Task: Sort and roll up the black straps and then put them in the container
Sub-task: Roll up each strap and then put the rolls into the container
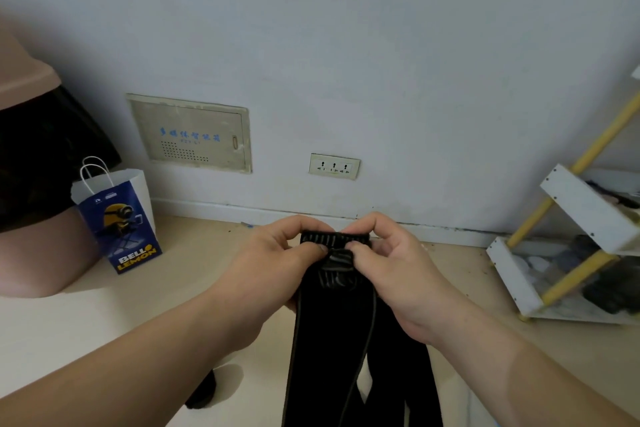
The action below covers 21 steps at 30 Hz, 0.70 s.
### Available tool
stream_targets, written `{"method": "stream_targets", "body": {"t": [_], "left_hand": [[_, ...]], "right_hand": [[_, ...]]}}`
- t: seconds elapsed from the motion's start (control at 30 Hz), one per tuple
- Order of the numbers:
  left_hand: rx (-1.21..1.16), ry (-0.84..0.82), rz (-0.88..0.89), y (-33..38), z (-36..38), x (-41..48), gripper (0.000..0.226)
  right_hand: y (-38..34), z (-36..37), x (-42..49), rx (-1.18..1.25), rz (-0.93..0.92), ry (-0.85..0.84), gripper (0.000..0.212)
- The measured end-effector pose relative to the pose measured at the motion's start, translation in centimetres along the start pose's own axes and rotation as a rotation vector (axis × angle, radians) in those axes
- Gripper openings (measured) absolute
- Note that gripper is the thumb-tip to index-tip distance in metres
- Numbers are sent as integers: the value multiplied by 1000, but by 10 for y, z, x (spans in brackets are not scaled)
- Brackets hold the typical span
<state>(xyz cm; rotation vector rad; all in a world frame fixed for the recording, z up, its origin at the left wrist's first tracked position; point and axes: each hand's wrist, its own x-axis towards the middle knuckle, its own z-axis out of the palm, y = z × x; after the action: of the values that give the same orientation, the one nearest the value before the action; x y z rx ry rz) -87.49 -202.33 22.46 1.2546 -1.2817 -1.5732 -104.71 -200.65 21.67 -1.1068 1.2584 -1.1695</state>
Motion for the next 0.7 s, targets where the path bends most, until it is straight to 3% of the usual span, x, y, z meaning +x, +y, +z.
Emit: {"method": "stream_targets", "body": {"t": [0.23,0.5,0.63,0.7], "left_hand": [[-132,-155,-141,4,0,-2,35],[-84,-136,-114,-8,-6,3,30],[-105,-107,-77,-7,-9,2,19],[-111,-71,-17,-5,-9,1,13]], "right_hand": [[2,-3,3,-170,-121,31,36],[3,2,3,-378,-252,-5,36],[2,0,2,-143,-133,-66,36],[-2,-4,2,48,-24,-151,22]]}}
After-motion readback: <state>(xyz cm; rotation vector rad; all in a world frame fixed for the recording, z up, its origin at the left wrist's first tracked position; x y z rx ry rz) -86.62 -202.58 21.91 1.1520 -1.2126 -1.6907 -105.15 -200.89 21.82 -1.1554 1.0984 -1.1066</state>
